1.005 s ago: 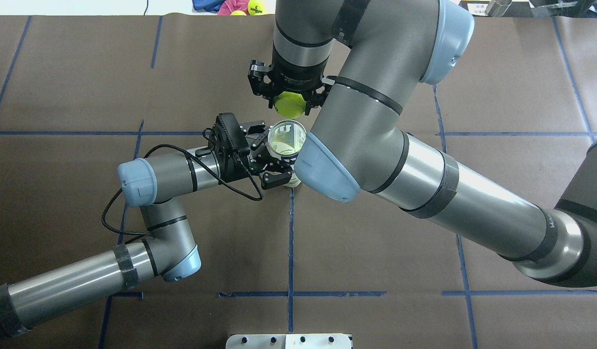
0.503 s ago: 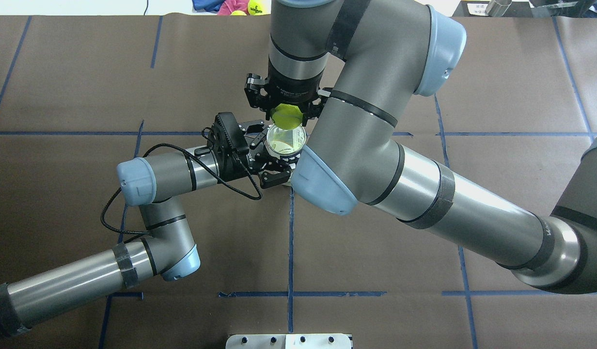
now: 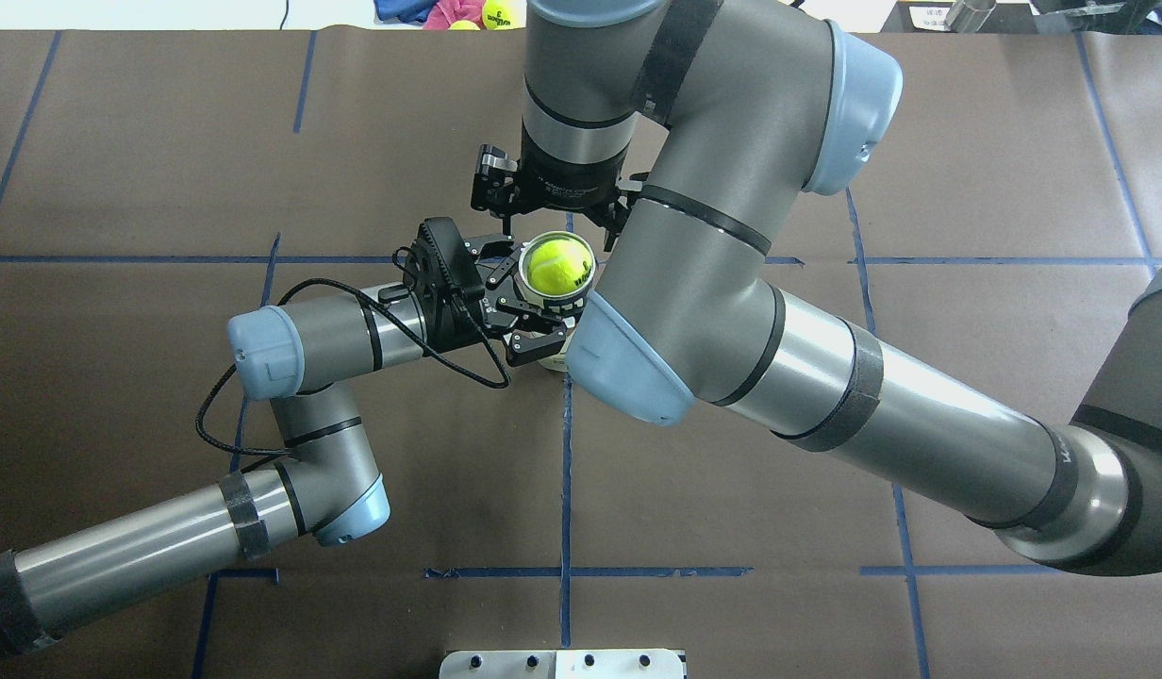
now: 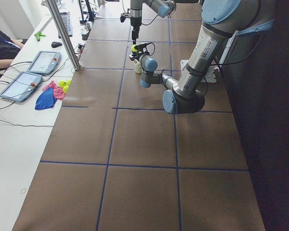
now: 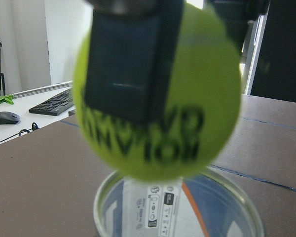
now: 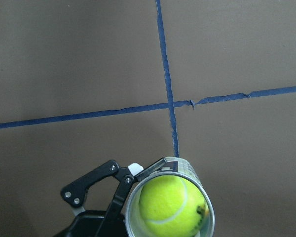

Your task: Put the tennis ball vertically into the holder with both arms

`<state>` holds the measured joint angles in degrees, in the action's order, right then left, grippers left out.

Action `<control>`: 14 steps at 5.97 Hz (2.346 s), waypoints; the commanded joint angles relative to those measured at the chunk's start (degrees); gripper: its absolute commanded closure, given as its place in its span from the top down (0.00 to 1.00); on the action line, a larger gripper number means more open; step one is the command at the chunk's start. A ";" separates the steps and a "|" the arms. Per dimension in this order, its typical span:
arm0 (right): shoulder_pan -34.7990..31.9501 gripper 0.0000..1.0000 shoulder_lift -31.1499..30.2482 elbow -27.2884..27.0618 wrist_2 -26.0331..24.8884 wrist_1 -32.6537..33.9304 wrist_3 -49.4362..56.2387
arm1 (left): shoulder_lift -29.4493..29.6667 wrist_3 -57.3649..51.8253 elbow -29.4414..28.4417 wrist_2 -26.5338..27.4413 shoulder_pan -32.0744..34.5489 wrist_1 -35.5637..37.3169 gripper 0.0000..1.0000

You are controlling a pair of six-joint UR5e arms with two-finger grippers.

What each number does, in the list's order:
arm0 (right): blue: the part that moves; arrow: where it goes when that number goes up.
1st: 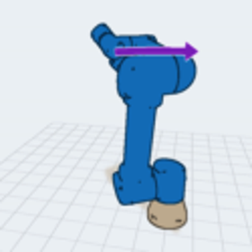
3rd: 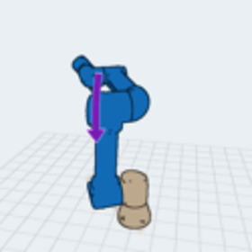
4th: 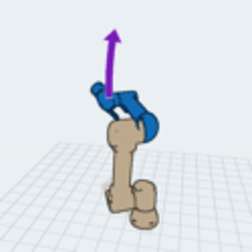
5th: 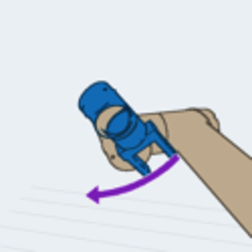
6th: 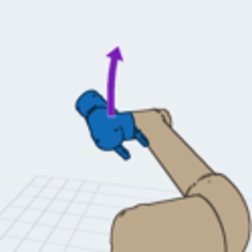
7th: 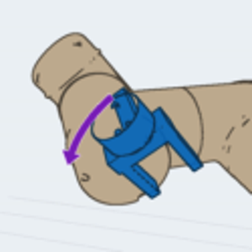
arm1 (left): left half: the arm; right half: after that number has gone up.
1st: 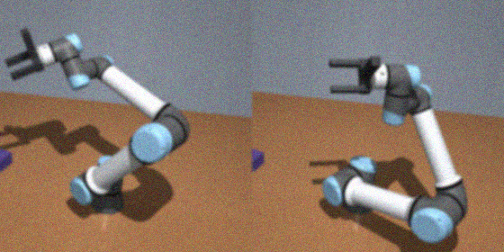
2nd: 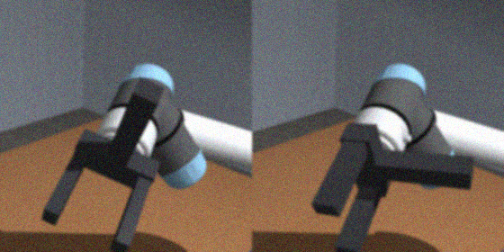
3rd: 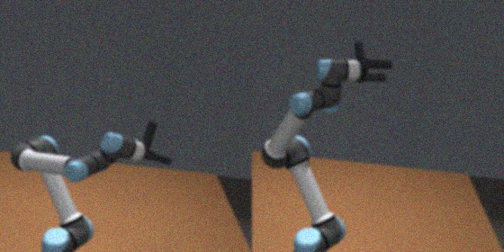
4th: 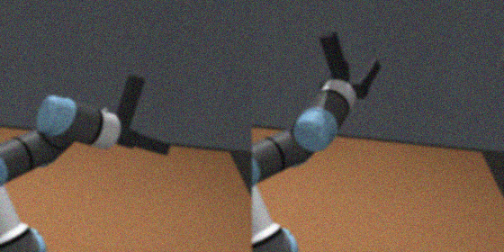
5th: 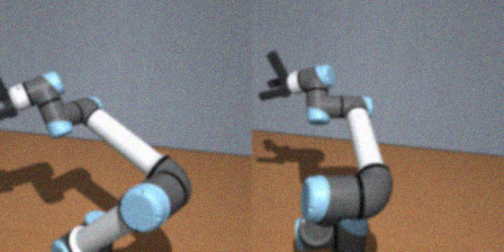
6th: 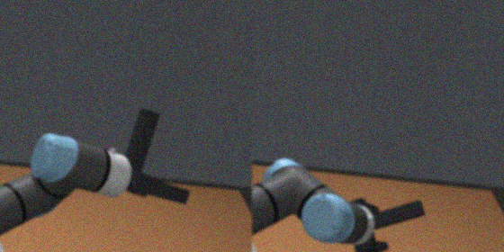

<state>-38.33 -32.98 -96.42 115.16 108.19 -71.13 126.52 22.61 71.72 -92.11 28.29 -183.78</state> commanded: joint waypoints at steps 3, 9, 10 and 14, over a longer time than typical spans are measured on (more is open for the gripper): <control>-0.43 1.00 -2.15 -2.61 0.50 0.00 3.51 | 0.04 0.50 0.08 0.26 0.10 -0.18 0.87; -14.46 1.00 -17.71 -7.56 3.75 -0.88 32.56 | -0.66 1.72 8.60 0.09 5.09 2.52 0.99; -18.76 1.00 -21.04 -7.47 4.37 -0.79 40.98 | -0.66 1.82 11.48 -0.09 7.28 11.77 0.99; -37.66 1.00 -39.11 -6.94 14.37 -7.59 68.80 | -1.62 0.08 18.33 -11.39 23.16 50.33 1.00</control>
<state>-72.10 -66.52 -103.38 127.20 104.76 -7.15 125.49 23.50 87.43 -100.02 46.61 -144.18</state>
